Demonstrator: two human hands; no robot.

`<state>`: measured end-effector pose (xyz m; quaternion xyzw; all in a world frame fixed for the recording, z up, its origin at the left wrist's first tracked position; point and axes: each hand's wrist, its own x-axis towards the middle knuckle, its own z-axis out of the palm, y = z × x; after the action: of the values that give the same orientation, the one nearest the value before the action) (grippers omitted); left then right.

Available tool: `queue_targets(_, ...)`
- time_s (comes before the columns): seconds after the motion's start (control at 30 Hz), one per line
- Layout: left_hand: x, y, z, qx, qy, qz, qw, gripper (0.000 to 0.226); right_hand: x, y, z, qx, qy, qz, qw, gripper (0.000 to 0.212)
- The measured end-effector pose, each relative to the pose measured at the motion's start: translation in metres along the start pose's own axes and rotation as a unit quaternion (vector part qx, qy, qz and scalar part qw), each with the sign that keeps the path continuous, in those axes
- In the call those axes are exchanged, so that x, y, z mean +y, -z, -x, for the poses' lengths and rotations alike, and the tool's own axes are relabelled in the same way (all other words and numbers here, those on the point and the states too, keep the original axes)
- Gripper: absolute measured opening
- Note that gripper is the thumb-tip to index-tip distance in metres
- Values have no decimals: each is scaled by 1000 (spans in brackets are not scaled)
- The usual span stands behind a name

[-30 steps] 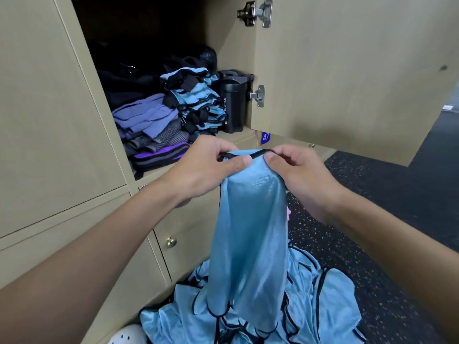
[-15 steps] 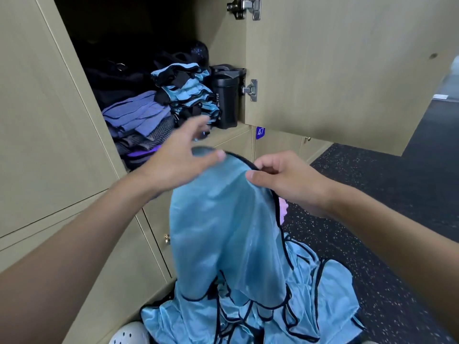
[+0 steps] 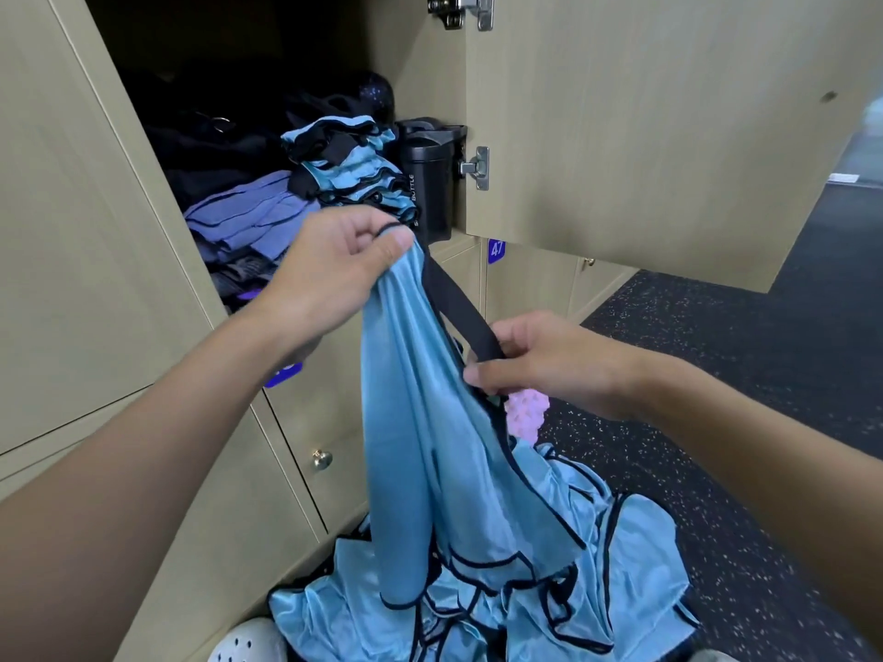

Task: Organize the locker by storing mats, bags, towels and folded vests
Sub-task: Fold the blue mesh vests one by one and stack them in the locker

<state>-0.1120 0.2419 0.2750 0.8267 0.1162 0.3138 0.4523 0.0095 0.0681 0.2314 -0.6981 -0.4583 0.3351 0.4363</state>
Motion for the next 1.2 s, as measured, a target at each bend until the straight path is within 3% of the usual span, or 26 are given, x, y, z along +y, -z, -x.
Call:
queue_targets(0.13,3,11,-6,77,12,25,997,21,6,-6,-3,54,-8,-8,998,5)
queue_targets(0.27,13,11,-8,70,-15,28,997,21,9,-15,-3,15,-32,-54,998,32)
queue_targets(0.33,16,8,-8,58,-24,1,998,20,6,-24,-2,15,-26,-47,998,33)
queue_targets(0.47,11,8,-8,84,-12,0,996,20,8,-38,-11,99,-33,50,993,35)
queue_targets(0.57,-3,11,-10,99,27,-20,995,5,8,-39,-16,146,-50,-63,986,28)
queue_targets(0.67,-15,3,-4,37,79,-114,990,37,-2,-33,-16,162,-45,-200,965,25)
queue_targets(0.77,-12,-12,15,-102,135,-133,977,38,-6,-27,-19,187,-39,-292,937,26)
queue_targets(0.87,-14,-27,28,-263,209,-91,938,42,-7,-22,-20,215,-36,-301,928,32)
queue_targets(0.93,-24,-34,33,-296,220,-85,926,43,-7,-19,-19,228,-29,-299,926,35)
queue_targets(1.07,-28,-40,33,-244,220,-70,942,31,-7,-13,-14,257,-23,-291,921,41)
queue_targets(1.2,-13,-42,23,-106,191,-29,975,20,2,-2,-13,285,-28,-200,937,51)
